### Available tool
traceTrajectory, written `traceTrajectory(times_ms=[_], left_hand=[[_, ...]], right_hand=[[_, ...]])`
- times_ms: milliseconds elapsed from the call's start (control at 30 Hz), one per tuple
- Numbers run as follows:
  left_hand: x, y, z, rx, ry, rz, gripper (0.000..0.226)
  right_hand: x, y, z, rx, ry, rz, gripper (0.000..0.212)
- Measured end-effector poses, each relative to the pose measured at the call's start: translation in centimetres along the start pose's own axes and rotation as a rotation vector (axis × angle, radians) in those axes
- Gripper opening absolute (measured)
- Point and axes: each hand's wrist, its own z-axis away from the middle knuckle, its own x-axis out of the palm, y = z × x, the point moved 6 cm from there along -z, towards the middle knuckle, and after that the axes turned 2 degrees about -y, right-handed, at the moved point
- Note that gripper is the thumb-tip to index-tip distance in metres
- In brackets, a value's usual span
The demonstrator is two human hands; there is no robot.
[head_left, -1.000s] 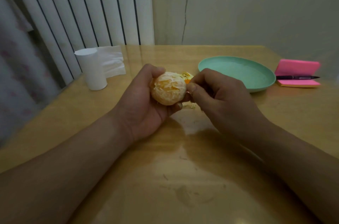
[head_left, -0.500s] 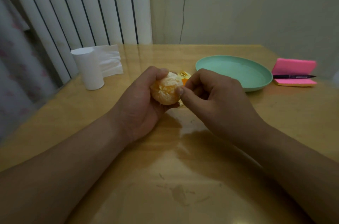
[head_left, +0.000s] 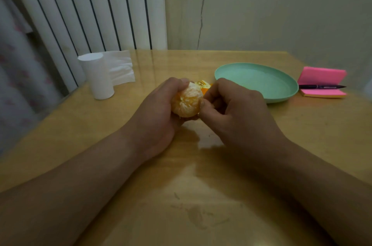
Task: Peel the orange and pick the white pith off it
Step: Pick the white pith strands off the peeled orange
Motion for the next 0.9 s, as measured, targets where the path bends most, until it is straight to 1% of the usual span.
traceTrajectory(times_ms=[133, 267, 400, 500, 567, 600, 700, 733, 833, 900], left_hand=[[0.0, 0.0, -0.1, -0.010, -0.005, 0.007, 0.026], [-0.4, 0.0, -0.3, -0.011, 0.017, 0.041, 0.026], [-1.0, 0.0, -0.5, 0.016, 0.049, 0.018, 0.029], [-1.2, 0.2, -0.6, 0.034, 0.069, -0.019, 0.039], [-1.2, 0.2, -0.5, 0.048, 0.081, -0.060, 0.047], [-1.2, 0.2, -0.4, 0.067, 0.084, -0.100, 0.047], [-1.1, 0.8, 0.0, 0.154, 0.097, -0.349, 0.030], [-1.0, 0.8, 0.1, 0.154, 0.102, -0.390, 0.028], [-0.8, 0.9, 0.4, 0.143, 0.130, -0.418, 0.033], [-0.6, 0.9, 0.5, 0.159, 0.136, -0.432, 0.030]], right_hand=[[-0.2, 0.1, -0.2, -0.012, 0.017, 0.010, 0.011], [-0.2, 0.2, -0.1, -0.020, 0.005, -0.019, 0.005], [-0.4, -0.1, 0.0, -0.072, 0.022, 0.042, 0.013], [-0.4, -0.4, 0.0, -0.098, 0.014, 0.111, 0.017], [-0.4, -0.6, -0.1, -0.124, 0.013, 0.172, 0.016], [-0.4, -0.7, -0.1, -0.141, 0.013, 0.204, 0.015], [-0.4, -1.0, -0.2, -0.173, -0.007, 0.301, 0.013], [-0.4, -1.0, -0.2, -0.179, -0.014, 0.329, 0.014], [-0.2, -1.3, -0.3, -0.199, -0.011, 0.404, 0.017], [-0.3, -1.4, -0.3, -0.201, 0.009, 0.411, 0.018]])
